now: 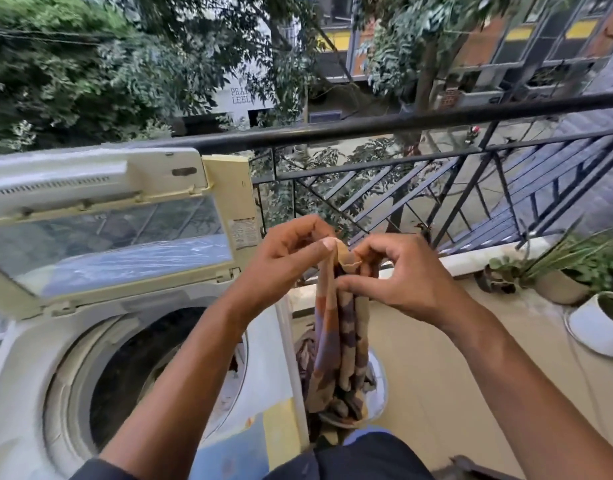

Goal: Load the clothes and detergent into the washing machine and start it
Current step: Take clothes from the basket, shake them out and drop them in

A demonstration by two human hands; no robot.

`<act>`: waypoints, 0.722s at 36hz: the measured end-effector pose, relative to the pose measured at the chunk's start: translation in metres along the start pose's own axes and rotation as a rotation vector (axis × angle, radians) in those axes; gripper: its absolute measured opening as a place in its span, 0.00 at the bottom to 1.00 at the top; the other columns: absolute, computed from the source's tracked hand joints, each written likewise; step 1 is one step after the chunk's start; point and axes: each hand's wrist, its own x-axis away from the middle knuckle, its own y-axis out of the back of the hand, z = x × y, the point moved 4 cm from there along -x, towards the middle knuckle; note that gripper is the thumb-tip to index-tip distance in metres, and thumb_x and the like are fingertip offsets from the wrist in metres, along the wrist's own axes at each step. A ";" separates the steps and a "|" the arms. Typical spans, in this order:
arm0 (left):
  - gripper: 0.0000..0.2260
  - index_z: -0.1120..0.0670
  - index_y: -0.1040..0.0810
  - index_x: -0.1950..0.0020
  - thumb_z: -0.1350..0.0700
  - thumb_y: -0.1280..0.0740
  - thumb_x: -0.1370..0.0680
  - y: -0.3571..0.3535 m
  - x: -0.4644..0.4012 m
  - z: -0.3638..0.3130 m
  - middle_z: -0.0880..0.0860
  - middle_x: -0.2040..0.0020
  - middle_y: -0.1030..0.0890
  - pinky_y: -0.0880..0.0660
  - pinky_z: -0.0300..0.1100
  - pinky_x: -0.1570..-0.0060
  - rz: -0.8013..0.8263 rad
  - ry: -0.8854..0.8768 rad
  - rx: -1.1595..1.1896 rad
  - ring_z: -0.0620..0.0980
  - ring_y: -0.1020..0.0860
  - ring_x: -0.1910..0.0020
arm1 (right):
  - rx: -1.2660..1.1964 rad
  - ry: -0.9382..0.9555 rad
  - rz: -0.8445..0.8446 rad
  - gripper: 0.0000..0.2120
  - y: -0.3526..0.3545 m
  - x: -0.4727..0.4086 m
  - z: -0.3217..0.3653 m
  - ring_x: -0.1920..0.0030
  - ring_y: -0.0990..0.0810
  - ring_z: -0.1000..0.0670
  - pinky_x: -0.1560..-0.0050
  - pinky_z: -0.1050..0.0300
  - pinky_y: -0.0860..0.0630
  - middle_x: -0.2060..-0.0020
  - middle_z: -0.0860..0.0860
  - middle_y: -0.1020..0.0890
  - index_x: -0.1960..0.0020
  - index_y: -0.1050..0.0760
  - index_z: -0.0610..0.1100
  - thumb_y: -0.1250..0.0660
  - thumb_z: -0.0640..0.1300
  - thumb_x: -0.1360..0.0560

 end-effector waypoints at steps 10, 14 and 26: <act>0.12 0.60 0.27 0.55 0.53 0.36 0.16 0.000 -0.026 -0.004 0.63 0.62 0.30 0.35 0.46 0.63 -0.042 0.008 -0.144 0.51 0.31 0.63 | 0.311 0.070 0.036 0.19 0.018 -0.050 -0.038 0.51 0.26 0.49 0.53 0.44 0.24 0.57 0.56 0.26 0.62 0.19 0.52 0.32 0.69 0.32; 0.12 0.53 0.21 0.51 0.47 0.23 0.24 -0.008 -0.022 0.027 0.45 0.63 0.22 0.30 0.39 0.65 -0.100 0.125 -0.197 0.42 0.26 0.64 | 0.256 0.135 -0.042 0.12 0.048 -0.068 -0.027 0.50 0.24 0.49 0.48 0.45 0.24 0.56 0.55 0.23 0.66 0.24 0.51 0.27 0.54 0.29; 0.08 0.51 0.15 0.55 0.54 0.31 0.32 -0.034 0.014 0.170 0.51 0.59 0.13 0.17 0.56 0.54 -0.027 0.719 -0.491 0.54 0.15 0.57 | -0.132 0.277 -0.087 0.10 0.055 -0.083 0.018 0.62 0.17 0.44 0.63 0.43 0.21 0.63 0.44 0.17 0.57 0.19 0.39 0.28 0.44 0.20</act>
